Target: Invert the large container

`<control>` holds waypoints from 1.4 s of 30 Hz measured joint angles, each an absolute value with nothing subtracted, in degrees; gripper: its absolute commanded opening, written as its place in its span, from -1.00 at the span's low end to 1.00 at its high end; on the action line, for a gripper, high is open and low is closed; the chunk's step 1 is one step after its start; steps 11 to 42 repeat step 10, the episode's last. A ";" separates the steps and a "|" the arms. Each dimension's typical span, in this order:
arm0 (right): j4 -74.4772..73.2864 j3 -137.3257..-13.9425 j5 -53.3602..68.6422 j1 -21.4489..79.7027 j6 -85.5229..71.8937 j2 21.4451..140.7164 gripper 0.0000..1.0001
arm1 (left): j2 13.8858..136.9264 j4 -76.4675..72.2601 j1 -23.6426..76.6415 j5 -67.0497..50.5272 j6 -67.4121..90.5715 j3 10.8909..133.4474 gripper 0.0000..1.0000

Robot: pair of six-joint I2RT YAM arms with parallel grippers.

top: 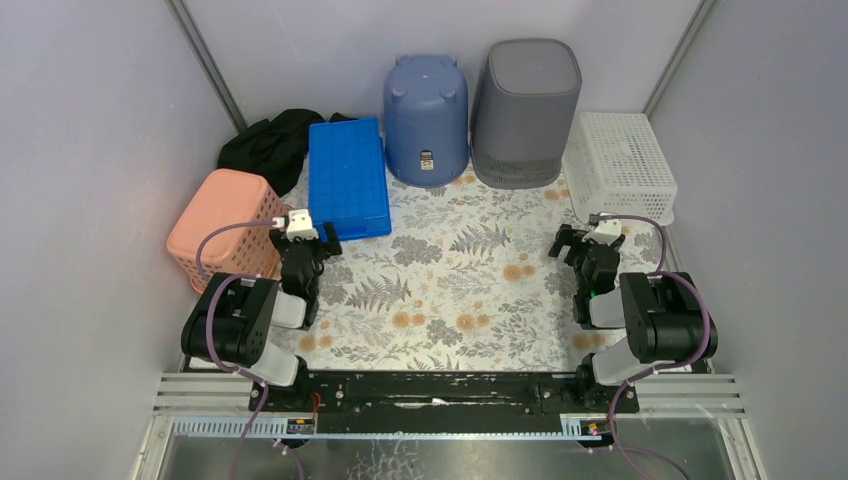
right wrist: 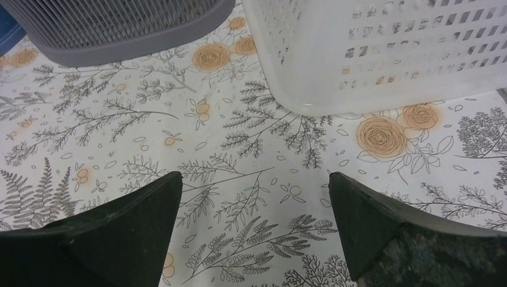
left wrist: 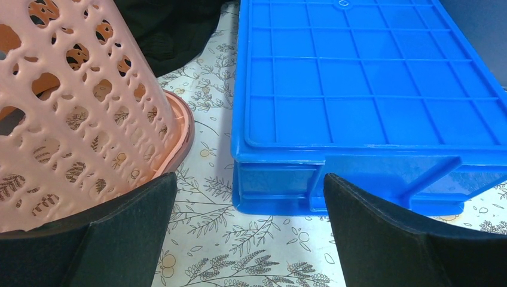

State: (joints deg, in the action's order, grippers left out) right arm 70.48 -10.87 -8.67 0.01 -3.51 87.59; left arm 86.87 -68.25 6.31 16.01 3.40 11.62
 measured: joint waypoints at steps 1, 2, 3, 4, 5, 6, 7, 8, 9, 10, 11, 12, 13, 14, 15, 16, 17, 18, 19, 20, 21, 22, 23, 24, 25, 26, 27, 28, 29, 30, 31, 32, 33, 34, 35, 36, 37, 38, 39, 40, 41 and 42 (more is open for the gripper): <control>70.11 -10.87 -8.40 -0.01 -3.42 87.59 0.99 | 86.87 -68.25 6.31 15.99 3.40 11.62 1.00; 69.76 -10.87 -8.23 0.01 -3.36 87.59 0.99 | 86.87 -68.25 6.31 15.94 3.42 11.62 1.00; 69.60 -10.87 -8.16 0.01 -3.31 87.59 0.98 | 86.87 -68.25 6.31 15.92 3.42 11.62 1.00; 69.45 -10.87 -7.94 -0.01 -3.27 87.59 0.98 | 86.87 -68.25 6.31 15.88 3.42 11.62 1.00; 69.38 -10.87 -7.86 0.01 -3.25 87.59 0.98 | 86.87 -68.25 6.31 15.86 3.42 11.62 1.00; 69.34 -10.87 -7.84 -0.01 -3.25 87.59 0.98 | 86.87 -68.25 6.31 15.84 3.42 11.62 1.00; 69.25 -10.87 -7.84 0.01 -3.25 87.59 0.99 | 86.87 -68.25 6.31 15.84 3.44 11.62 1.00; 69.17 -10.87 -7.77 0.01 -3.22 87.59 0.99 | 86.87 -68.25 6.31 15.84 3.44 11.62 1.00; 69.08 -10.87 -7.53 -0.01 -3.18 87.59 0.98 | 86.87 -68.25 6.31 15.84 3.44 11.62 1.00; 68.84 -10.94 -7.29 0.01 -3.05 87.59 0.99 | 86.87 -68.25 6.31 15.84 3.46 11.62 1.00; 68.84 -10.94 -7.29 0.01 -3.05 87.59 0.99 | 86.87 -68.25 6.31 15.84 3.46 11.62 1.00; 68.84 -10.94 -7.29 0.01 -3.05 87.59 0.99 | 86.87 -68.25 6.31 15.84 3.46 11.62 1.00; 68.84 -10.94 -7.29 0.01 -3.05 87.59 0.99 | 86.87 -68.25 6.31 15.84 3.46 11.62 1.00; 68.84 -10.94 -7.29 0.01 -3.05 87.59 0.99 | 86.87 -68.25 6.31 15.84 3.46 11.62 1.00; 68.84 -10.94 -7.29 0.01 -3.05 87.59 0.99 | 86.87 -68.25 6.31 15.84 3.46 11.62 1.00; 68.84 -10.94 -7.29 0.01 -3.05 87.59 0.99 | 86.87 -68.25 6.31 15.84 3.46 11.62 1.00; 68.84 -10.94 -7.29 0.01 -3.05 87.59 0.99 | 86.87 -68.25 6.31 15.84 3.46 11.62 1.00; 68.84 -10.94 -7.29 0.01 -3.05 87.59 0.99 | 86.87 -68.25 6.31 15.84 3.46 11.62 1.00; 68.84 -10.94 -7.29 0.01 -3.05 87.59 0.99 | 86.87 -68.25 6.31 15.84 3.46 11.62 1.00; 68.84 -10.94 -7.29 0.01 -3.05 87.59 0.99 | 86.87 -68.25 6.31 15.84 3.46 11.62 1.00; 68.84 -10.94 -7.29 0.01 -3.05 87.59 0.99 | 86.87 -68.25 6.31 15.84 3.46 11.62 1.00; 68.84 -10.94 -7.29 0.01 -3.05 87.59 0.99 | 86.87 -68.25 6.31 15.84 3.46 11.62 1.00; 68.84 -10.94 -7.29 0.01 -3.05 87.59 0.99 | 86.87 -68.25 6.31 15.84 3.46 11.62 1.00; 68.84 -10.94 -7.29 0.01 -3.05 87.59 0.99 | 86.87 -68.25 6.31 15.84 3.46 11.62 1.00; 68.84 -10.94 -7.29 0.01 -3.05 87.59 0.99 | 86.87 -68.25 6.31 15.84 3.46 11.62 1.00; 68.84 -10.94 -7.29 0.01 -3.05 87.59 0.99 | 86.87 -68.25 6.31 15.84 3.46 11.62 1.00; 68.84 -10.94 -7.29 0.01 -3.05 87.59 0.99 | 86.87 -68.25 6.31 15.84 3.46 11.62 1.00; 68.84 -10.94 -7.29 0.01 -3.05 87.59 0.99 | 86.87 -68.25 6.31 15.84 3.46 11.62 1.00; 68.84 -10.94 -7.29 0.01 -3.05 87.59 0.99 | 86.87 -68.25 6.31 15.84 3.46 11.62 1.00; 68.84 -10.94 -7.29 0.01 -3.05 87.59 0.99 | 86.87 -68.25 6.31 15.84 3.46 11.62 1.00; 68.84 -10.94 -7.29 0.01 -3.05 87.59 0.99 | 86.87 -68.25 6.31 15.84 3.46 11.62 1.00; 68.84 -10.94 -7.29 0.01 -3.05 87.59 0.99 | 86.87 -68.25 6.31 15.84 3.46 11.62 1.00; 68.84 -10.94 -7.29 0.01 -3.05 87.59 0.99 | 86.87 -68.25 6.31 15.84 3.46 11.62 1.00; 68.84 -10.94 -7.29 0.01 -3.05 87.59 0.99 | 86.87 -68.25 6.31 15.84 3.46 11.62 1.00; 68.84 -10.94 -7.29 0.01 -3.05 87.59 0.99 | 86.87 -68.25 6.31 15.84 3.46 11.62 1.00; 68.84 -10.94 -7.29 0.01 -3.05 87.59 0.99 | 86.87 -68.25 6.31 15.84 3.46 11.62 1.00; 68.84 -10.94 -7.29 0.01 -3.05 87.59 0.99 | 86.87 -68.25 6.31 15.84 3.46 11.62 1.00; 68.84 -10.94 -7.29 0.01 -3.05 87.59 0.99 | 86.87 -68.25 6.31 15.84 3.46 11.62 1.00; 68.84 -10.94 -7.29 0.01 -3.05 87.59 0.99 | 86.87 -68.25 6.31 15.84 3.46 11.62 1.00; 68.84 -10.94 -7.29 0.01 -3.05 87.59 0.99 | 86.87 -68.25 6.31 15.84 3.46 11.62 1.00; 68.84 -10.94 -7.29 0.01 -3.05 87.59 0.99 | 86.87 -68.25 6.31 15.84 3.46 11.62 1.00; 68.84 -10.94 -7.29 0.01 -3.05 87.59 0.99 | 86.87 -68.25 6.31 15.84 3.46 11.62 1.00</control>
